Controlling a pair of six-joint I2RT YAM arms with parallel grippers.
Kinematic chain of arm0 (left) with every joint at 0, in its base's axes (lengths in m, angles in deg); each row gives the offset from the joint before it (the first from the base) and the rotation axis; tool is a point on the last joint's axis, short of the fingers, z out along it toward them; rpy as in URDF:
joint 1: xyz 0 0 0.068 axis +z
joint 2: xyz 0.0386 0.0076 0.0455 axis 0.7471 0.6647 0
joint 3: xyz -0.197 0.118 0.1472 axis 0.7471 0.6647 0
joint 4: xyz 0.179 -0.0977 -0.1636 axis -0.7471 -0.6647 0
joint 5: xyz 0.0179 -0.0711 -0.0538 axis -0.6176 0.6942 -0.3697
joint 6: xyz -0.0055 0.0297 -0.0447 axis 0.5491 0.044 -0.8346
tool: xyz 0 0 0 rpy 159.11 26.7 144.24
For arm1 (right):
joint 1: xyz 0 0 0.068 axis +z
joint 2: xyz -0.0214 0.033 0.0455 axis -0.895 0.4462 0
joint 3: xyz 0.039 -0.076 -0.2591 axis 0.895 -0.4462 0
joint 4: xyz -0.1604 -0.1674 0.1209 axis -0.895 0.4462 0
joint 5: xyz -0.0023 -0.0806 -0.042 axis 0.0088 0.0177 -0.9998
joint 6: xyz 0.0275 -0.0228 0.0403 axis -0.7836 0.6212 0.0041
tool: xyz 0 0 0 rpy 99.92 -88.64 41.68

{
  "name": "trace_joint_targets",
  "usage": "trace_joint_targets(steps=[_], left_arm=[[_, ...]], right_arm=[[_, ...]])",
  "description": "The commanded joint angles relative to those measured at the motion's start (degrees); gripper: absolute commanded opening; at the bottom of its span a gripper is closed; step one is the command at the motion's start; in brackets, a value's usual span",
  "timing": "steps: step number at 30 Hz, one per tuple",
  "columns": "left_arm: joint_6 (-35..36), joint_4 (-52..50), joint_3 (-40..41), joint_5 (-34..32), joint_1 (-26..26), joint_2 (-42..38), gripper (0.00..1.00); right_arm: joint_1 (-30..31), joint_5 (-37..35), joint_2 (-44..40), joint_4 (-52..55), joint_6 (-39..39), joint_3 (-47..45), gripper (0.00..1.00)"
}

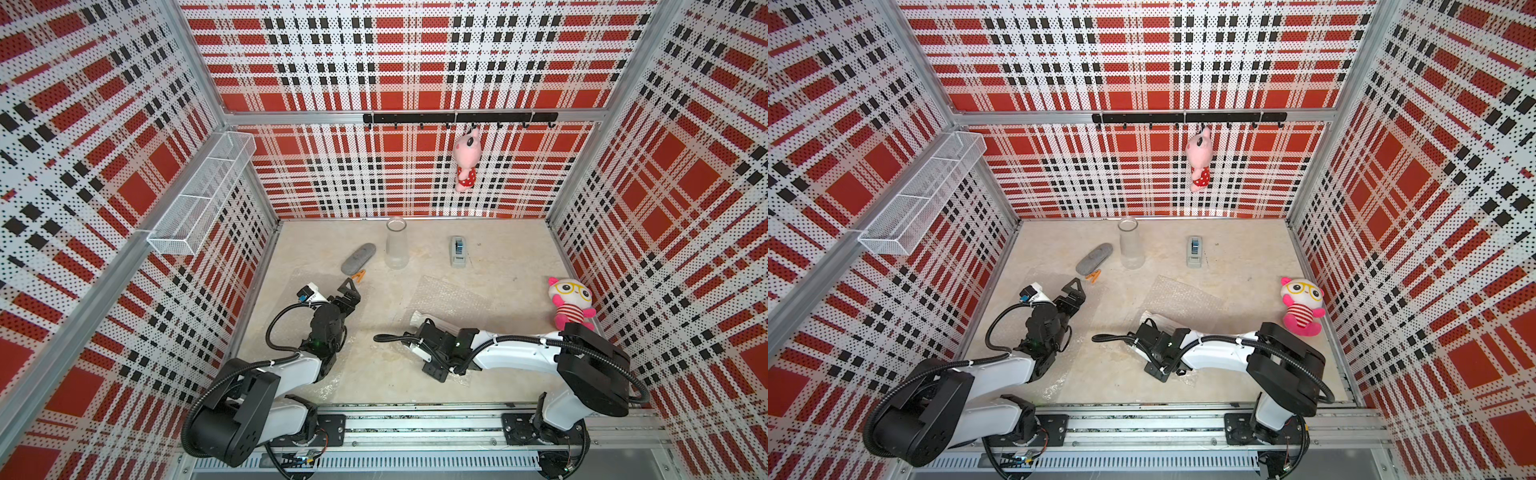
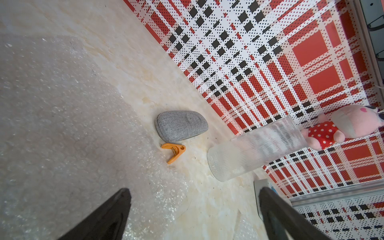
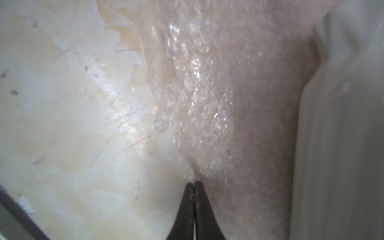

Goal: Wrap vases in bubble wrap
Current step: Wrap the vase in bubble wrap.

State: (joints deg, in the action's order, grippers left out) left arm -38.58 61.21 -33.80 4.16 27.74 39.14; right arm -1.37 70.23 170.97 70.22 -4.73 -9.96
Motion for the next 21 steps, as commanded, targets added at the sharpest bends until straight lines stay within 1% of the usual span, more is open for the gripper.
trace_joint_targets(steps=[1, 8, 12, 16, 21], left_arm=[[0.7, 1.3, 0.8, -1.0, 0.5, -0.6, 0.99], [0.8, 1.2, 0.8, -1.0, 0.5, -0.6, 0.99], [0.8, 1.3, 0.8, -0.9, 0.5, -0.5, 0.99], [2.4, 1.2, 0.4, 0.2, 0.5, -0.6, 0.99], [3.7, 1.2, 0.1, 1.0, 0.4, -0.7, 0.99]], right_arm=[[0.4, -5.1, -2.0, 1.4, 0.9, 2.4, 0.0], [0.3, -10.6, -5.8, 1.7, 1.8, 5.0, 0.0], [-0.6, -14.4, -6.3, 2.2, 2.4, 5.8, 0.0], [-3.7, -15.0, -7.1, 0.8, 2.7, 5.4, 0.0], [-8.4, -13.6, -7.3, -3.2, 3.6, 4.4, 0.0]])
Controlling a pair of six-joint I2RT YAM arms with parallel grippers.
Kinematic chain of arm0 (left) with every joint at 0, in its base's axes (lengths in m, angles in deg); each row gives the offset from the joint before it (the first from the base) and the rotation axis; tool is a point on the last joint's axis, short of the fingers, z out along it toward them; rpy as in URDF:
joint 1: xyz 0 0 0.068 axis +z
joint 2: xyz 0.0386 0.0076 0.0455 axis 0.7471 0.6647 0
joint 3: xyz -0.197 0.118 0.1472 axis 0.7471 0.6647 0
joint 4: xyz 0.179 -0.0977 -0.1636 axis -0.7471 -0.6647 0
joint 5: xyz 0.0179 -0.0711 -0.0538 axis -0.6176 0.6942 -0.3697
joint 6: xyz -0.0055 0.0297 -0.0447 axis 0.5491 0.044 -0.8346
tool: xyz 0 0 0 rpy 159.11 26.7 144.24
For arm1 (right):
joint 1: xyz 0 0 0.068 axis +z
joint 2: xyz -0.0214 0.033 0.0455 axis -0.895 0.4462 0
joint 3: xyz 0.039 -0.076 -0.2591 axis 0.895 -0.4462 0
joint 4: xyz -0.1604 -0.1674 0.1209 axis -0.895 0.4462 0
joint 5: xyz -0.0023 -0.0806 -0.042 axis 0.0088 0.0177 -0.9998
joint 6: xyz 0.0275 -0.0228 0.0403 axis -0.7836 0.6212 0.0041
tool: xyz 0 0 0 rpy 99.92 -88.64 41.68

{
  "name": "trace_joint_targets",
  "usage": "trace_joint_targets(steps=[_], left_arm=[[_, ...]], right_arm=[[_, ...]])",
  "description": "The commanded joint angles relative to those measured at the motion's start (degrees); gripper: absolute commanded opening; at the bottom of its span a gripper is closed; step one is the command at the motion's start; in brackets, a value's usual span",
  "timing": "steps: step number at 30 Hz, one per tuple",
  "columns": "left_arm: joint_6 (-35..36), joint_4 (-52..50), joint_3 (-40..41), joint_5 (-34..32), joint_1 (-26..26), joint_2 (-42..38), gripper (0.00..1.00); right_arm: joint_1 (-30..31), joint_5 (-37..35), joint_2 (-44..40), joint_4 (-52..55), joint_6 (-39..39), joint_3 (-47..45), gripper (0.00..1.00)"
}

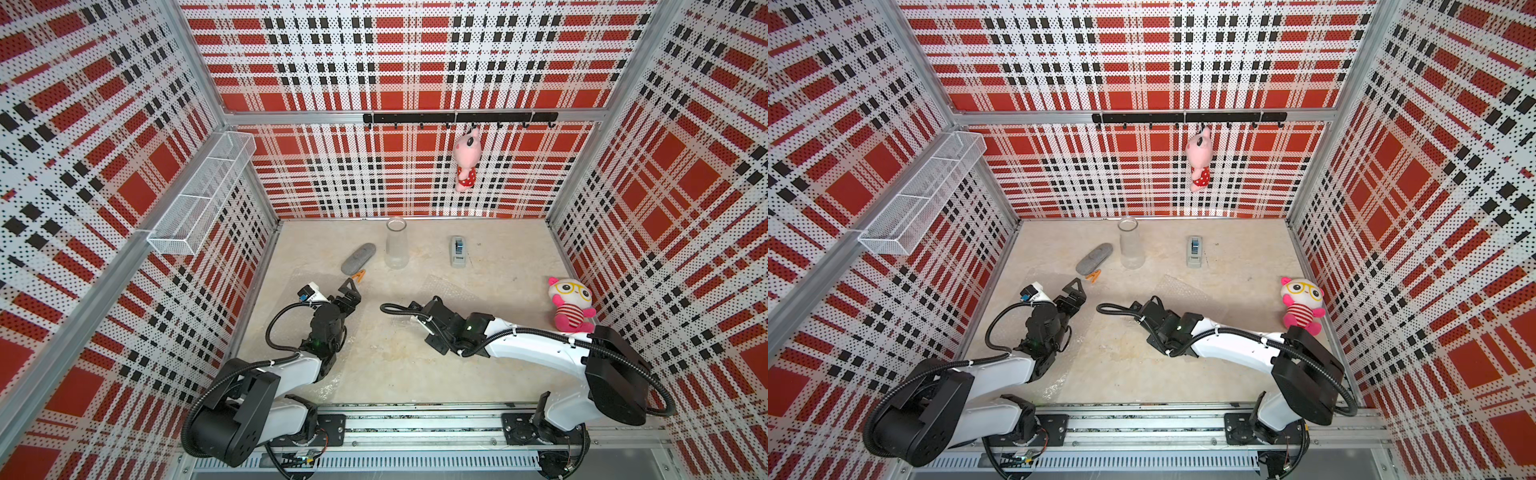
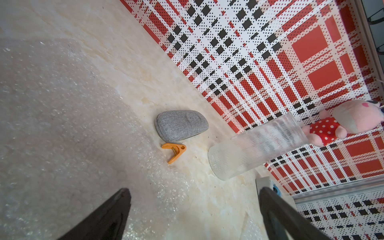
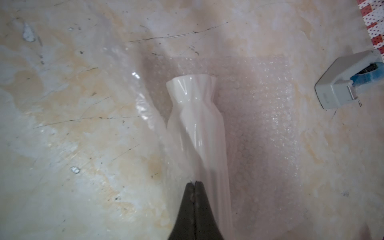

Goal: Wrap vases in bubble wrap
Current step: Wrap the vase in bubble wrap.

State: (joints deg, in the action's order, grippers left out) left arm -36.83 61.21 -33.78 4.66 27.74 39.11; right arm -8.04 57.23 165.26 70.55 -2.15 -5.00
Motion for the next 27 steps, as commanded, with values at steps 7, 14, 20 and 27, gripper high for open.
trace_joint_targets(steps=[7, 14, 20, 27], left_arm=[[2.7, 1.2, 0.1, 0.4, 0.1, -0.9, 0.99], [11.4, 1.7, -1.2, -0.6, -4.8, -2.5, 0.98], [13.2, -2.6, -3.7, -8.5, -16.9, -2.5, 0.99], [10.2, -2.5, -5.0, -15.0, -31.8, 4.1, 0.98]], right_arm=[[-5.6, 2.4, 1.3, -7.7, 0.9, -1.5, 0.0], [-9.7, 8.2, 2.9, -10.9, 0.0, -3.3, 0.0], [-13.8, 14.6, 2.8, -12.9, -3.5, -5.3, 0.0], [-14.5, 18.5, 2.3, -15.0, -5.5, -7.2, 0.0]])
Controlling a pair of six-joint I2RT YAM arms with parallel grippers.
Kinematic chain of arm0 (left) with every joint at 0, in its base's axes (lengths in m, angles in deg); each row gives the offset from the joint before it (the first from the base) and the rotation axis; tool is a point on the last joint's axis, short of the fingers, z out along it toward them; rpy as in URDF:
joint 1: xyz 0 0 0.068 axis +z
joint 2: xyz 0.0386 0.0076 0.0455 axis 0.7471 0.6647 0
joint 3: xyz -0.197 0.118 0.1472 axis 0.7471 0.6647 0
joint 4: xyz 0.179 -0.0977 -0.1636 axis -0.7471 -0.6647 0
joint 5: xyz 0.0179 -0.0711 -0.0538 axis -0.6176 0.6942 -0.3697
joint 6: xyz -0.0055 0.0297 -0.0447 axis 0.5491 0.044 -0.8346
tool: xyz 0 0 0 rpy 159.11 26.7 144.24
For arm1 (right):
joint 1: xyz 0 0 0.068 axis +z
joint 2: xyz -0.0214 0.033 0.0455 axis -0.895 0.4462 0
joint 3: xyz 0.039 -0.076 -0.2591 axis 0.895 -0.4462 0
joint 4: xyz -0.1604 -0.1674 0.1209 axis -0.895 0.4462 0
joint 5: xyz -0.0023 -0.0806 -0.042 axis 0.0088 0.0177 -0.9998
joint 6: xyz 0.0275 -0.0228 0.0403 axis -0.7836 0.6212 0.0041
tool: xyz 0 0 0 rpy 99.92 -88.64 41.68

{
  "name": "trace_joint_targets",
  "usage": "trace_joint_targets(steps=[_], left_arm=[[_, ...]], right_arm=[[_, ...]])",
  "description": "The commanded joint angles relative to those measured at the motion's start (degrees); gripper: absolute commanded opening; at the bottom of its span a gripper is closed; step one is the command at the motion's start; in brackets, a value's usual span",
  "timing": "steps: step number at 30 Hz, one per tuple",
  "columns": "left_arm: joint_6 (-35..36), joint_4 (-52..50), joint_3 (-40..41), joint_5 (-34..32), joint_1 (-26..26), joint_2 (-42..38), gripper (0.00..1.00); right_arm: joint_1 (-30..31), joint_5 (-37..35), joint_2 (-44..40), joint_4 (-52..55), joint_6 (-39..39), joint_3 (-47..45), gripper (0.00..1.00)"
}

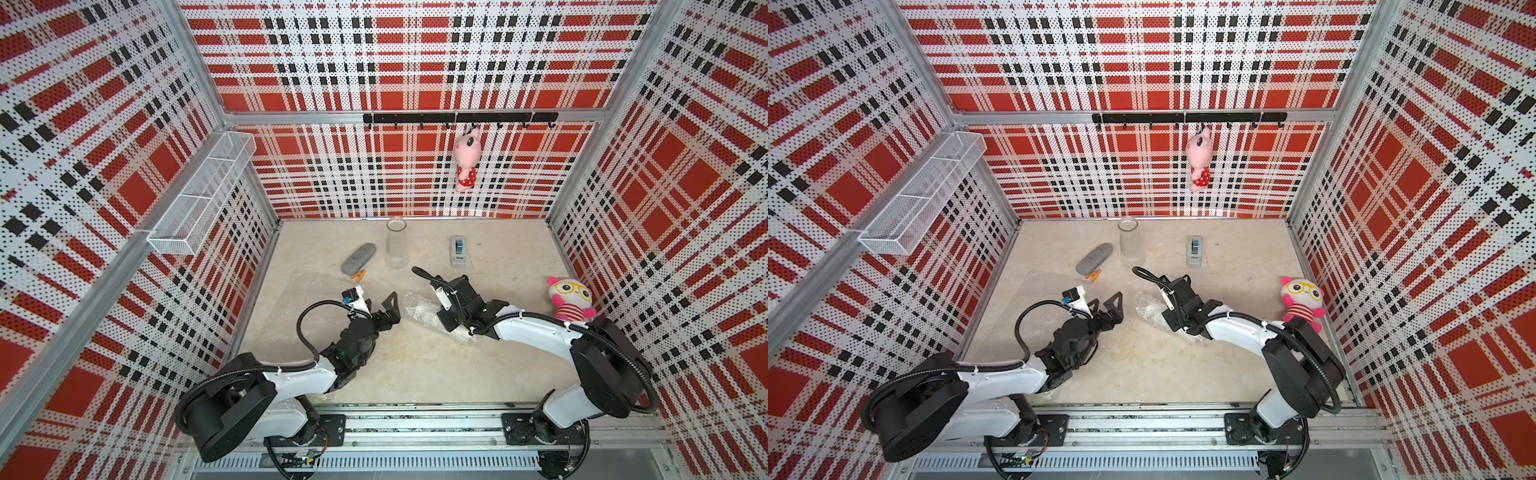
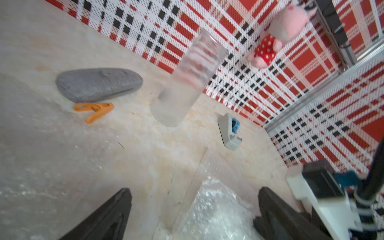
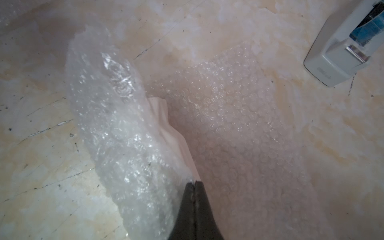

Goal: Wrap vases in bubble wrap
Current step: Wrap the vase in bubble wrap.

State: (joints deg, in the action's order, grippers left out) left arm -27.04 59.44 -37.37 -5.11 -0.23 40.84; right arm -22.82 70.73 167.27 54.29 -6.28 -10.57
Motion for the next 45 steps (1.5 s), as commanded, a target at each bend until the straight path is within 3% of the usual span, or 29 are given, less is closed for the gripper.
trace_joint_targets(steps=[1, 4, 7, 17, 27, 39, 45], left_arm=[[1.7, -0.4, -1.9, -6.8, -5.7, 3.2, 0.98], [7.3, 0.9, -4.1, -8.3, -9.9, 6.4, 0.98], [8.8, -0.3, -8.2, -1.8, -9.8, 10.6, 0.98], [-3.7, -1.3, -10.7, 17.8, 0.9, 19.8, 0.98], [-3.2, -1.7, -12.6, 19.5, 2.0, 23.3, 0.98], [-3.9, -10.2, -17.5, 16.6, 1.9, 27.3, 0.98], [-3.6, -12.8, -19.5, 16.4, 1.6, 28.2, 0.98]], right_arm=[[0.3, 5.0, 0.3, 1.1, -1.4, -1.6, 0.0], [0.1, 5.3, 0.3, 1.8, -1.8, -1.4, 0.0], [-0.4, 5.6, -0.2, 2.7, -2.4, -1.4, 0.0], [-1.3, 6.3, -0.5, 4.6, -3.6, -1.0, 0.0], [-1.8, 7.2, 0.8, 5.5, -3.0, 0.3, 0.01], [-1.9, 5.5, -0.4, 6.3, -2.0, 1.5, 0.21], [-1.9, 4.5, -5.0, 8.7, -1.8, 2.3, 0.41]])
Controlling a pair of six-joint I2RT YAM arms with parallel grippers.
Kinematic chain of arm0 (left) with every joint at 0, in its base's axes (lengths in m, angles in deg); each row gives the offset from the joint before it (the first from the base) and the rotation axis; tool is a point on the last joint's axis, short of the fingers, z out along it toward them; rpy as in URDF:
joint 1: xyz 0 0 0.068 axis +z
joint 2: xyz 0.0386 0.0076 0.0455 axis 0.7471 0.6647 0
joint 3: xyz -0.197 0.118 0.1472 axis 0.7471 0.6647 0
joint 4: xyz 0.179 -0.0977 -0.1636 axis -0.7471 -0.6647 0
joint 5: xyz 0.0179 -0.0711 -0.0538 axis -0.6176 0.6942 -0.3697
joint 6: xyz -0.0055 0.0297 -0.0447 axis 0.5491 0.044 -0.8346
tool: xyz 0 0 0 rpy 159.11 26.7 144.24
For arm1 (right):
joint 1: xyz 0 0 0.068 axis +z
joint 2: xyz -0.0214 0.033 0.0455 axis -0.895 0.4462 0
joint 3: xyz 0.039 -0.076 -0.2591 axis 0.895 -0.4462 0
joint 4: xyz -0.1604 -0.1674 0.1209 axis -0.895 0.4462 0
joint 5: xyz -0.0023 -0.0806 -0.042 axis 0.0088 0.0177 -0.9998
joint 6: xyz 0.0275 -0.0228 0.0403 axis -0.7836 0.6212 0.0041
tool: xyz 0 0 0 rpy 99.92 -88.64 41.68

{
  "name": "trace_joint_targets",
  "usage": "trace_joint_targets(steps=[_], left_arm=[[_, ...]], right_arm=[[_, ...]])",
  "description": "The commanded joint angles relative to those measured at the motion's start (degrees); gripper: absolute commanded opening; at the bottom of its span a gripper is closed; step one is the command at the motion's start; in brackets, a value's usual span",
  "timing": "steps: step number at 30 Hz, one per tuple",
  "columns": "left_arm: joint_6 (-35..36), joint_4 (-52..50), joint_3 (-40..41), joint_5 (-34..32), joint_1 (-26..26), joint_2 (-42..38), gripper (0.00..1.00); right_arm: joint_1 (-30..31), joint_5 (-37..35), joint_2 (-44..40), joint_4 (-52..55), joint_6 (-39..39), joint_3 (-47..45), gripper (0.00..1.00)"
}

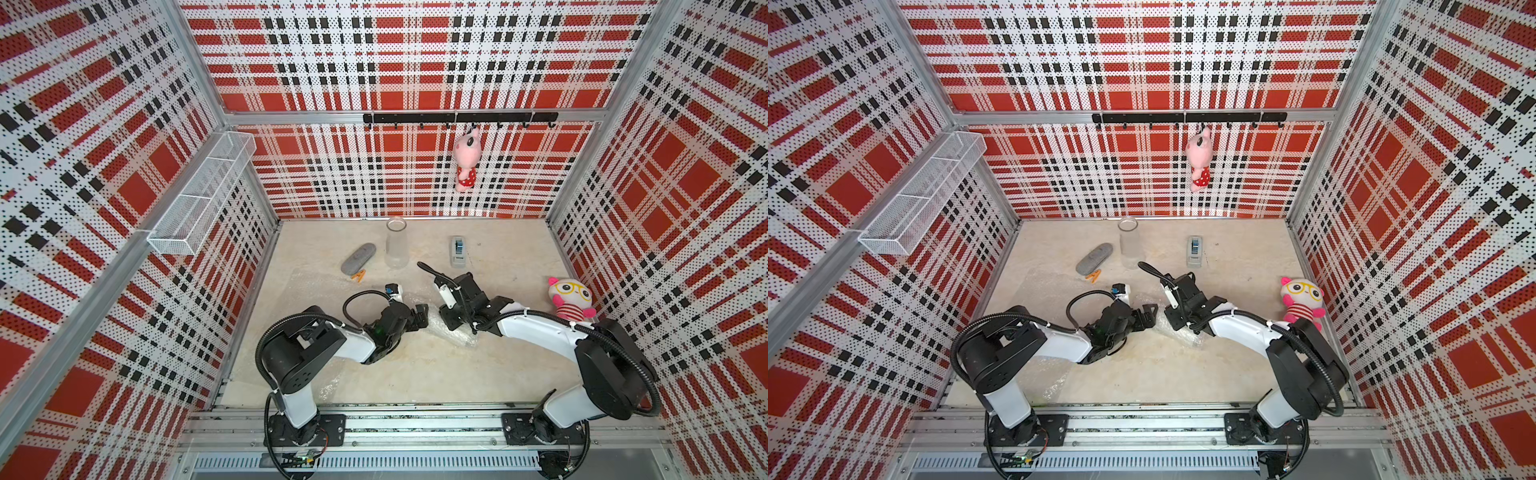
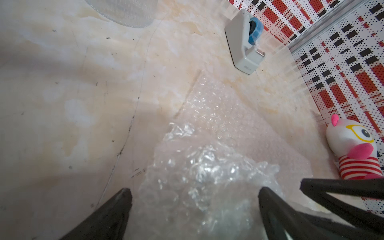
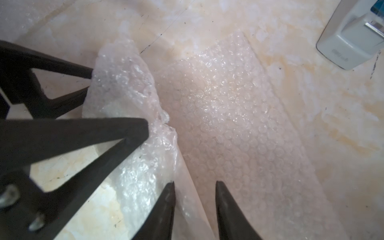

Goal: Wrap vases in bubble wrap
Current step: Wrap the vase in bubble wrap.

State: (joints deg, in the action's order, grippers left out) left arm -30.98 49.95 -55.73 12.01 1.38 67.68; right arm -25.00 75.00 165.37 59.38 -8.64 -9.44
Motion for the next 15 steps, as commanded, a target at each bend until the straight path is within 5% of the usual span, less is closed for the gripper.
trace_joint_targets(steps=[1, 8, 15], left_arm=[[0.4, -3.7, -1.5, -0.9, -0.1, 1.3, 0.98], [0.5, -4.7, -2.8, -0.9, -0.3, 1.9, 0.98], [1.0, -5.6, -3.6, -0.7, -0.2, 2.4, 0.98]], right_arm=[[0.6, 0.0, -4.1, 3.8, 0.6, 1.1, 0.43], [5.6, -2.5, -7.4, 4.4, 1.5, -0.7, 0.5], [6.8, 0.1, -6.4, 2.8, 2.7, -3.6, 0.69]])
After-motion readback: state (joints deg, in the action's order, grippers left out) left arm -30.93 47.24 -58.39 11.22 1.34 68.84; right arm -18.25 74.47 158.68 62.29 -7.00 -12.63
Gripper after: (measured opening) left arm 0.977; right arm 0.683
